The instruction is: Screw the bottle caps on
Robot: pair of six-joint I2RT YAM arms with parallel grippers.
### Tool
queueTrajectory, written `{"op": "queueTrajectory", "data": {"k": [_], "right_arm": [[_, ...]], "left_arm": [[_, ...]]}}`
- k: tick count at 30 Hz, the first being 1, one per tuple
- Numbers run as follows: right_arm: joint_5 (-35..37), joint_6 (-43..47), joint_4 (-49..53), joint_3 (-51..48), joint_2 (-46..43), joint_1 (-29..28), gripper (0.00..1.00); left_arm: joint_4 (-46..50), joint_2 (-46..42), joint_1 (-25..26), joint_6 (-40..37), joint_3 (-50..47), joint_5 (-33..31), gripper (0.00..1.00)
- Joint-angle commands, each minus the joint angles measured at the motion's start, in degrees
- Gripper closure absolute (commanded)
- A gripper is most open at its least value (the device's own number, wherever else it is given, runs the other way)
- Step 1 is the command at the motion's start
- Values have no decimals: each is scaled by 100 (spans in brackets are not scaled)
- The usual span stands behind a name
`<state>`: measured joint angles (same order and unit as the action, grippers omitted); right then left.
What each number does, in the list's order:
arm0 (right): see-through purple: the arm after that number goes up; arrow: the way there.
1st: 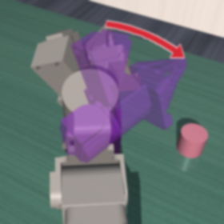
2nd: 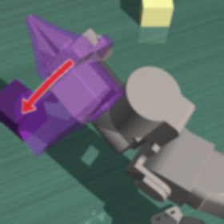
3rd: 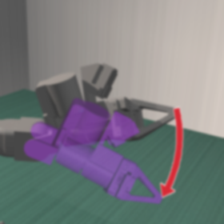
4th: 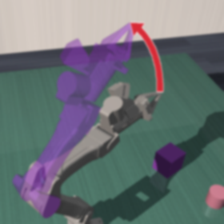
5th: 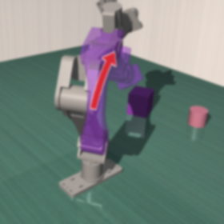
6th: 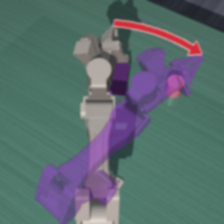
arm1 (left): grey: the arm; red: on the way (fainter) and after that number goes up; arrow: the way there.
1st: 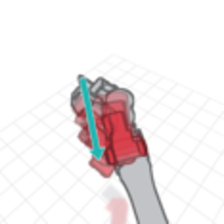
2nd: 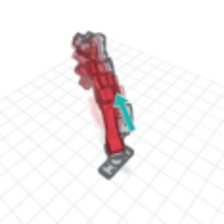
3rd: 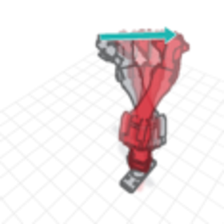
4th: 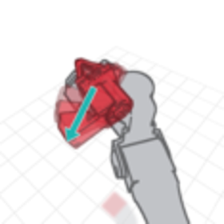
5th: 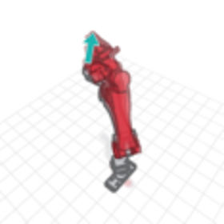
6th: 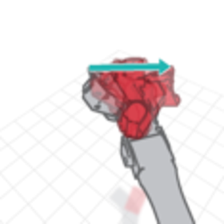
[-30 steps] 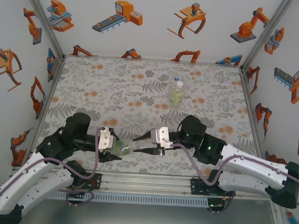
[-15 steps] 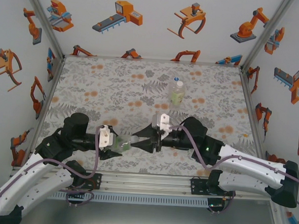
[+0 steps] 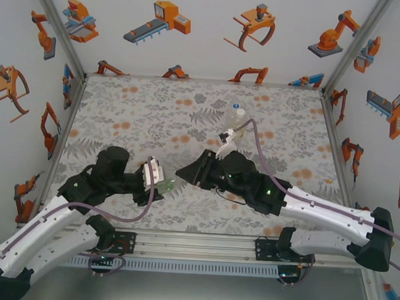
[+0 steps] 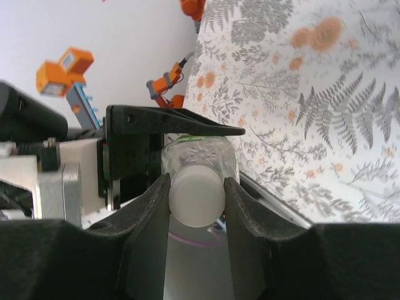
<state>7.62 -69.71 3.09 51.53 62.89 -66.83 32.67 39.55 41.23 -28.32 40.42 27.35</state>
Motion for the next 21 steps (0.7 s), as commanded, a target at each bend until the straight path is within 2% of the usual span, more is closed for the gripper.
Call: {"op": "queueTrajectory", "data": {"k": [1,5,10,11,13,16,21], "right_arm": [[126,-1194,555,162,202,-14,100],[60,-1018,552,308,229,-4,100],[147,31,419,430,36,-11,73],[114,327,393,476,-15,-6,61],[108,899,521,617,-127,0,46],[90,1644,669,775,-311,-3,38],[-6,2996,793,941,-655,1,36]], "left_arm": [[-533,82,45,10,405,269,100],[-458,120,45,-167,406,489,100],[-392,-31,45,-392,246,838,100],[-399,-67,51,-417,215,879,100],[-394,-102,48,-439,164,913,100],[-358,-110,48,-498,156,943,100],[-375,-90,48,-540,132,1108,100]]}}
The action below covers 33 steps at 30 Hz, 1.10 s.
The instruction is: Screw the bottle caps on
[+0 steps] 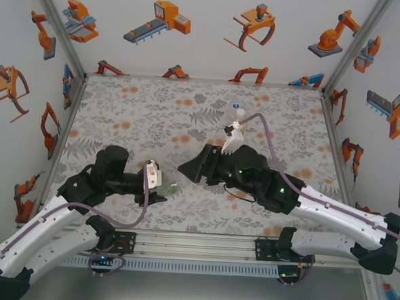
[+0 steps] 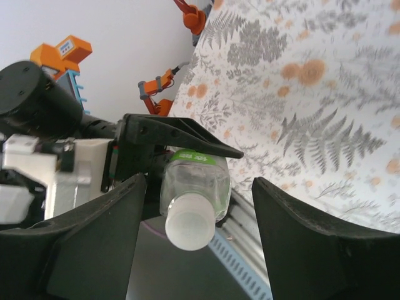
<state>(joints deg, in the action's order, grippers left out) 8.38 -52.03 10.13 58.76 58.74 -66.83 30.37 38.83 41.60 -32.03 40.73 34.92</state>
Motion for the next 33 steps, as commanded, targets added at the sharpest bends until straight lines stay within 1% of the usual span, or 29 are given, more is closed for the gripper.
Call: {"op": "queueTrajectory", "data": {"k": [1,4,6,8,10,13,15,18,24,33], "right_arm": [[-218,1652,41,216,-303,0,37],[-974,3082,-165,138,-501,-4,39],[-1434,4022,-51,125,-614,0,40],[-2013,5149,294,235,-655,-5,41],[-2702,6359,885,495,-583,-2,41],[-3619,7949,1703,800,-399,-1,43],[-3849,8555,2012,985,-241,-2,45],[-3711,8693,1854,1053,-43,-5,48],[-3774,8602,1177,835,59,-8,50],[-3819,8540,1127,821,233,-14,53]], "left_arm": [[-145,-10,11,-177,104,393,100],[-119,-23,12,-201,111,519,100],[-91,-25,8,-225,110,609,100],[-64,-27,9,-256,102,755,100],[-34,-10,12,-284,102,932,100],[-27,20,21,-320,103,1141,100],[-22,52,19,-322,107,1167,100],[-5,58,16,-322,103,1195,100],[21,95,16,-339,120,1198,100],[30,85,22,-348,136,1222,100]]}}
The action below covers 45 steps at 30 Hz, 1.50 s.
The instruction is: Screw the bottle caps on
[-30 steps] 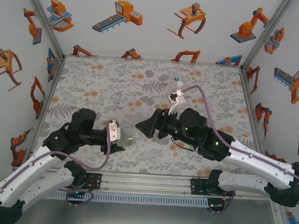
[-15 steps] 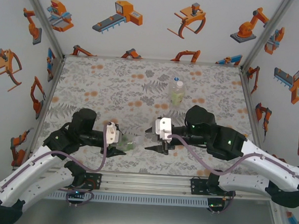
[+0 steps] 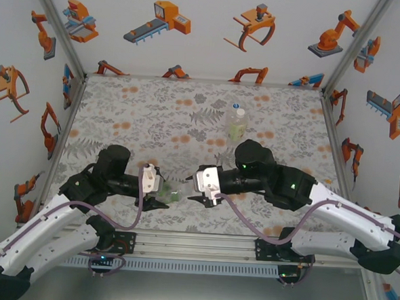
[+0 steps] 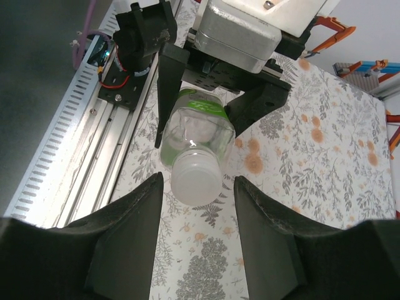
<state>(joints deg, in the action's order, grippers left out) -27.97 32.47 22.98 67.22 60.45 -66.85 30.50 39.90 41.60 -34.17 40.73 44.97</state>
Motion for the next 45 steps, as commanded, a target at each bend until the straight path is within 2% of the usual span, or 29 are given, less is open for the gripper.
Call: {"op": "queueTrajectory", "data": {"k": [1,11,18,21,23,26,27,32,34,37,39,42,45], "right_arm": [[-183,84,-160,-28,72,-12,53],[-103,75,-195,-96,73,-11,58],[-117,-33,-184,-120,90,-5,59],[-33,-249,-291,-153,56,-12,70],[127,-586,-420,-225,14,-6,82],[394,-1633,-929,-533,-119,-11,98],[516,-2077,-1122,-640,-160,-12,100],[1935,-5236,-1970,-1147,-285,-18,100],[2197,-6312,-2102,-1283,-255,-14,100],[2106,-6945,-2298,-1385,-137,-130,100],[2344,-7092,-2143,-1320,-77,-262,100],[2770,-7566,-1578,-1096,22,-310,98],[3448,-8765,-617,-843,98,-300,88]], "left_arm": [[17,-29,17,-136,129,214,100],[17,-70,23,-129,128,214,100],[17,-83,24,-127,129,210,100],[17,-91,27,-118,128,200,100],[17,-107,24,-111,128,162,100],[6,-134,30,-85,128,28,100],[-4,-132,24,-68,126,-33,100],[-40,-176,27,4,121,-475,100],[-40,-192,27,11,125,-594,100],[-49,-202,24,27,115,-663,100],[-70,-204,25,44,111,-717,100],[-80,-189,23,75,115,-842,100],[-79,-180,24,132,111,-1104,100]]}}
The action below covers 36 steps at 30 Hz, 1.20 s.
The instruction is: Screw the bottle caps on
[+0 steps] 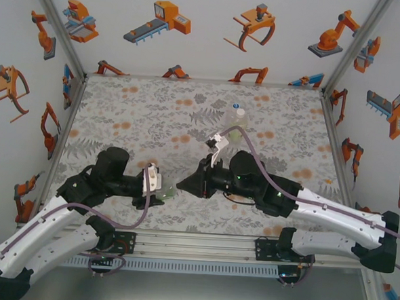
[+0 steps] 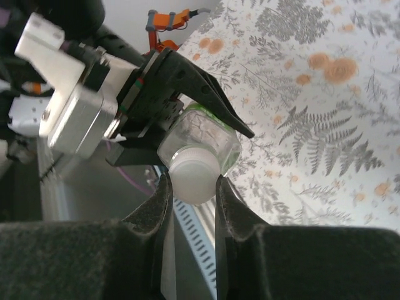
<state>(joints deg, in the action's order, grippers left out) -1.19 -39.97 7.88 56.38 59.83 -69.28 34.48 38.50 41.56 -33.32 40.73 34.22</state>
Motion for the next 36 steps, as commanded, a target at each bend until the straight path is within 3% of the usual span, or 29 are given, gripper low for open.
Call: {"op": "queueTrajectory", "data": {"k": [1,5,7,10,14,18,23,28,31,36], "right_arm": [[971,-2025,1183,289,165,-58,87],[1051,-3557,1428,114,92,-46,85],[926,-3645,1162,61,98,-51,85],[899,-3304,1169,289,194,-46,74],[878,-1602,1077,557,98,-41,50],[787,459,1152,675,-313,-42,37],[-92,3290,1213,739,-685,-40,36],[-1854,6058,1955,1155,-514,-42,36],[-2244,6798,2166,1348,-284,-42,36],[-2276,7046,2230,1649,194,-42,39]], "left_arm": [[-477,-36,31,63,119,-129,100],[-477,-54,29,100,116,-401,100],[-477,-48,34,103,113,-432,100],[-477,-19,31,99,115,-349,100],[-469,8,29,79,115,-66,100],[-468,8,28,23,102,333,100],[-452,54,31,-83,111,838,100],[-401,105,32,-146,111,1234,100],[-389,100,27,-157,113,1306,100],[-381,105,28,-158,111,1307,100]]}}
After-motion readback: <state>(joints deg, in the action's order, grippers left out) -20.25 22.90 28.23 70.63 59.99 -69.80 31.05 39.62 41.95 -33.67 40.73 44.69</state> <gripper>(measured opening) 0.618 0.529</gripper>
